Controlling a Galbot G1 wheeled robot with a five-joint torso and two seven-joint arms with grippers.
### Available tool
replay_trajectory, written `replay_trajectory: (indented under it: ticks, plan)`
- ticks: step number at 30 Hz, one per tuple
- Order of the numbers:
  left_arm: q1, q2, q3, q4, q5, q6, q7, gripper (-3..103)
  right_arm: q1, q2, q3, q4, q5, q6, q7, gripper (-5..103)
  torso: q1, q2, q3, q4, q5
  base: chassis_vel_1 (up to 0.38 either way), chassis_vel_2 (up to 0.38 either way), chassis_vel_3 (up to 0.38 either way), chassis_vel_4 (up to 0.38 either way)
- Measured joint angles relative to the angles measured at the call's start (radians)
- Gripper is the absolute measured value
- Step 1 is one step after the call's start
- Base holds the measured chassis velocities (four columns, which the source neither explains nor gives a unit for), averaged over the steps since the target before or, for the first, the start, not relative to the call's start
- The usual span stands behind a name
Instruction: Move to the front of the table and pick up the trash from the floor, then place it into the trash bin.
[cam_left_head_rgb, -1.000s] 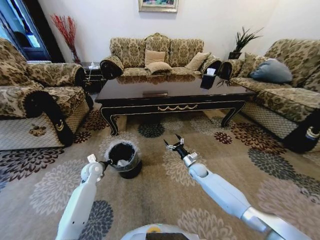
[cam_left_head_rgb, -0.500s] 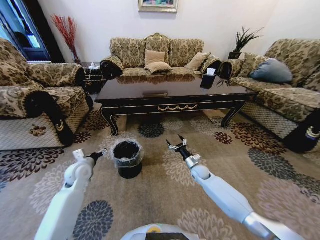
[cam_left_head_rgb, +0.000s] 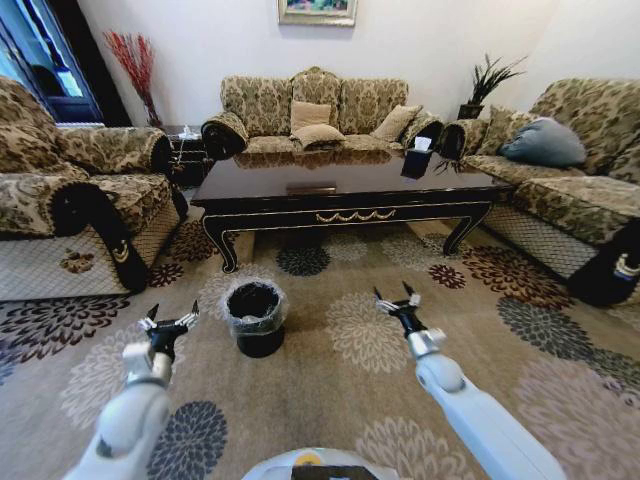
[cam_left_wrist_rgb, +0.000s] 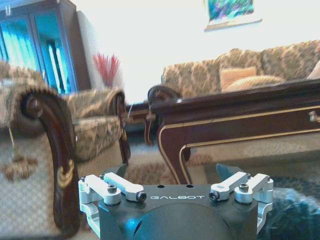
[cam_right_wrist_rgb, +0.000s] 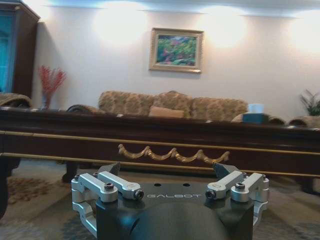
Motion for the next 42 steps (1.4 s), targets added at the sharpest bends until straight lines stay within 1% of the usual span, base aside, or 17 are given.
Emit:
replay_trajectory:
  ticks: [2, 3, 4, 5, 7, 9, 10, 11, 12, 13, 16, 18, 25, 42]
  plan:
    - [0.079, -0.055, -0.004, -0.048, 0.034, -0.042, 0.015, 100, -0.087, 0.024, 0.062, 0.08, -0.035, -0.007, 0.028, 100, 0.0, 0.0, 0.0, 0.0009, 0.0001, 0.0, 0.0, 0.0, 0.0]
    - [0.117, -0.074, -0.01, -0.07, 0.043, -0.055, 0.021, 100, -0.125, 0.036, 0.085, 0.117, -0.05, -0.009, 0.038, 100, 0.0, 0.0, 0.0, 0.0013, 0.0002, 0.0, 0.0, 0.0, 0.0]
    - [0.146, -0.087, -0.015, -0.084, 0.049, -0.062, 0.027, 100, -0.154, 0.047, 0.102, 0.146, -0.058, -0.009, 0.042, 100, 0.0, 0.0, 0.0, 0.0011, 0.0004, 0.0, 0.0, 0.0, 0.0]
    - [0.146, -0.087, -0.015, -0.084, 0.049, -0.062, 0.027, 100, -0.154, 0.047, 0.102, 0.146, -0.058, -0.009, 0.042, 100, 0.0, 0.0, 0.0, 0.0011, 0.0004, 0.0, 0.0, 0.0, 0.0]
    - [0.201, -0.11, -0.025, -0.1, 0.058, -0.09, 0.049, 100, -0.215, 0.073, 0.137, 0.212, -0.062, -0.009, 0.045, 100, 0.0, 0.0, 0.0, 0.001, 0.0002, 0.0, 0.0, 0.0, 0.0]
    - [0.213, -0.12, -0.03, -0.096, 0.061, -0.104, 0.054, 100, -0.238, 0.084, 0.146, 0.236, -0.038, 0.02, 0.04, 100, 0.0, 0.0, 0.0, 0.0007, -0.0001, 0.0, 0.0, 0.0, 0.0]
    - [0.213, -0.12, -0.03, -0.096, 0.061, -0.104, 0.054, 100, -0.238, 0.084, 0.146, 0.236, -0.038, 0.02, 0.04, 100, 0.0, 0.0, 0.0, 0.0007, -0.0001, 0.0, 0.0, 0.0, 0.0]
    - [0.212, -0.125, -0.03, -0.092, 0.06, -0.106, 0.047, 100, -0.24, 0.088, 0.147, 0.236, -0.026, 0.044, 0.033, 100, 0.0, 0.0, 0.0, 0.0009, 0.0, 0.0, 0.0, 0.0, 0.0]
    - [0.199, -0.135, -0.028, -0.089, 0.057, -0.136, 0.031, 100, -0.24, 0.089, 0.151, 0.236, -0.015, 0.062, 0.026, 100, 0.0, 0.0, 0.0, 0.0012, 0.0, 0.0, 0.0, 0.0, 0.0]
    - [0.188, -0.142, -0.024, -0.089, 0.059, -0.148, 0.025, 100, -0.241, 0.088, 0.153, 0.238, -0.008, 0.064, 0.025, 100, 0.0, 0.0, 0.0, 0.0008, 0.0001, 0.0, 0.0, 0.0, 0.0]
    - [0.173, -0.151, -0.016, -0.1, 0.063, -0.149, 0.015, 100, -0.242, 0.08, 0.159, 0.249, 0.005, 0.064, 0.025, 100, 0.0, 0.0, 0.0, 0.0008, 0.0, 0.0, 0.0, 0.0, 0.0]
    - [0.163, -0.157, -0.009, -0.114, 0.06, -0.139, 0.012, 100, -0.244, 0.07, 0.164, 0.26, 0.01, 0.063, 0.027, 100, 0.0, 0.0, 0.0, 0.0008, 0.0001, 0.0, 0.0, 0.0, 0.0]
    - [0.165, -0.169, -0.007, -0.139, 0.035, -0.115, 0.018, 100, -0.247, 0.063, 0.168, 0.291, 0.0, 0.048, 0.054, 100, 0.0, 0.0, 0.0, 0.001, 0.0, 0.0, 0.0, 0.0, 0.0]
    - [0.166, -0.168, -0.007, -0.14, 0.03, -0.11, 0.02, 100, -0.244, 0.064, 0.164, 0.289, -0.002, 0.046, 0.056, 100, 0.0, 0.0, 0.0, 0.0008, 0.0, 0.0, 0.0, 0.0, 0.0]
